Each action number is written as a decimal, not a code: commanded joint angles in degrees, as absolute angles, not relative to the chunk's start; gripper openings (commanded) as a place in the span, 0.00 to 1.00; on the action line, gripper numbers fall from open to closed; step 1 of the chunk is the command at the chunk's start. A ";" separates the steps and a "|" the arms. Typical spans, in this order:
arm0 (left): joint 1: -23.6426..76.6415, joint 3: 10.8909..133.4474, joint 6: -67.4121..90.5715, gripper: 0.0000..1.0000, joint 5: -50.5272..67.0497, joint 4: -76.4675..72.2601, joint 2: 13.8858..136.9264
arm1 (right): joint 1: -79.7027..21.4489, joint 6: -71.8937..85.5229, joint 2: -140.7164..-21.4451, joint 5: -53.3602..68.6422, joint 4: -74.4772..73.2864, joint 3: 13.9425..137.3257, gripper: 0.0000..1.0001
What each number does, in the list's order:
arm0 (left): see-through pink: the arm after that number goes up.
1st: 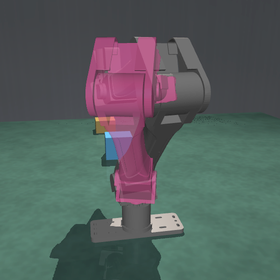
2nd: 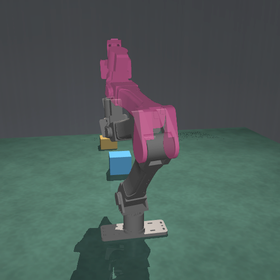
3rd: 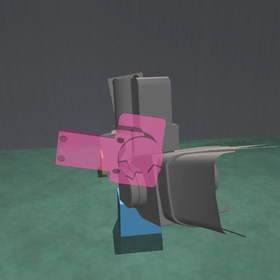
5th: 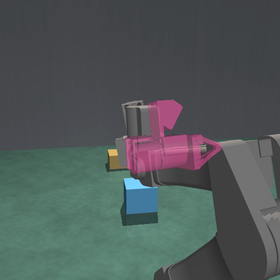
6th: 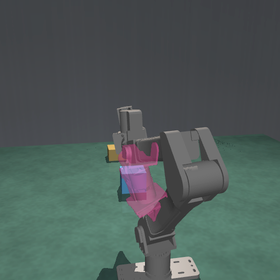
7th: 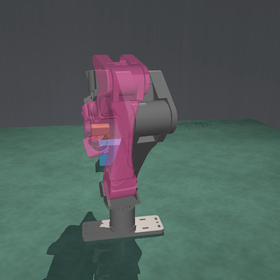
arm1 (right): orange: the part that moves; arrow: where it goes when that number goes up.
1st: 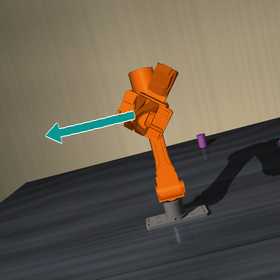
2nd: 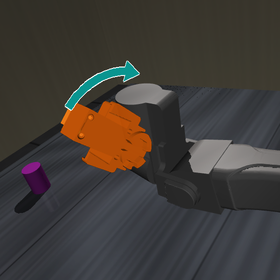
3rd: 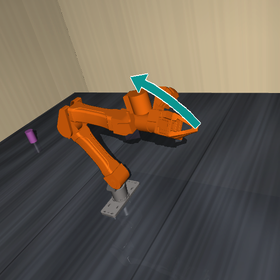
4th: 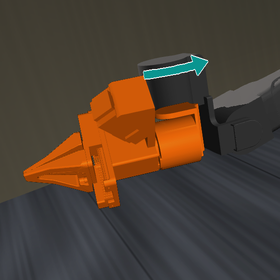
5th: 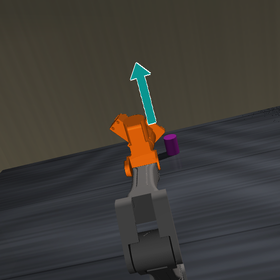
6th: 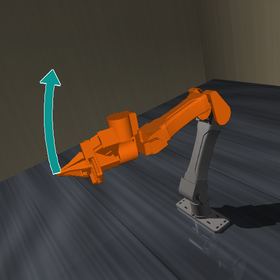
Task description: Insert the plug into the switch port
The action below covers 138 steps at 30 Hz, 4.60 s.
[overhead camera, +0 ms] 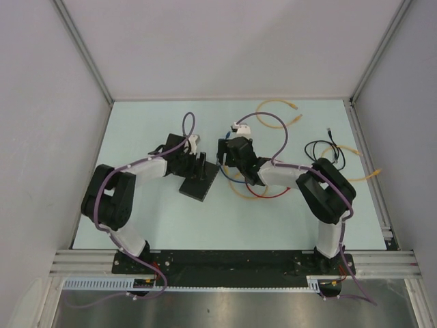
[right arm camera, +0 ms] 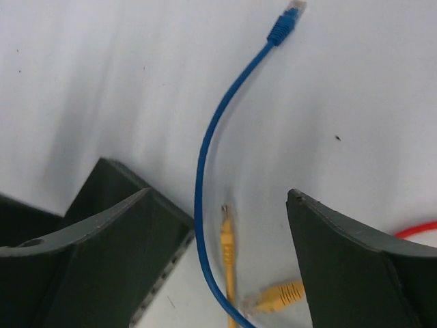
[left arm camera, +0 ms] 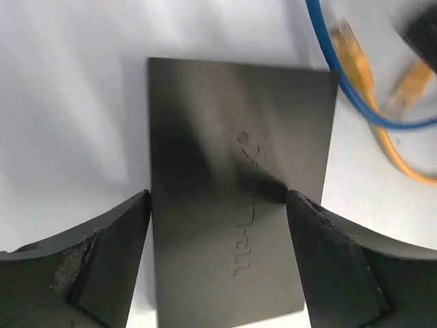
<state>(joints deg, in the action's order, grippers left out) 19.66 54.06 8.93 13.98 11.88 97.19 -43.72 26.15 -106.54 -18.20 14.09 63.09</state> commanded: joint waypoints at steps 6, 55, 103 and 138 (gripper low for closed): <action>21.53 46.94 10.19 0.89 9.85 17.84 83.86 | -43.33 28.21 -116.98 -19.51 19.33 73.29 0.74; 21.71 42.72 40.86 0.97 25.48 2.21 48.86 | -44.90 -2.03 -73.13 2.02 -12.92 67.09 0.00; 39.64 19.61 46.33 0.00 15.47 -24.15 54.51 | -54.51 26.01 -61.97 4.81 11.42 34.11 0.30; 42.36 19.77 41.75 0.37 14.62 -23.58 47.73 | -45.17 34.74 -73.84 22.62 33.07 35.41 0.00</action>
<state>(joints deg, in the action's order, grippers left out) 41.91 17.56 43.38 17.69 -26.35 50.70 -44.29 40.88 -77.21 26.81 38.50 33.67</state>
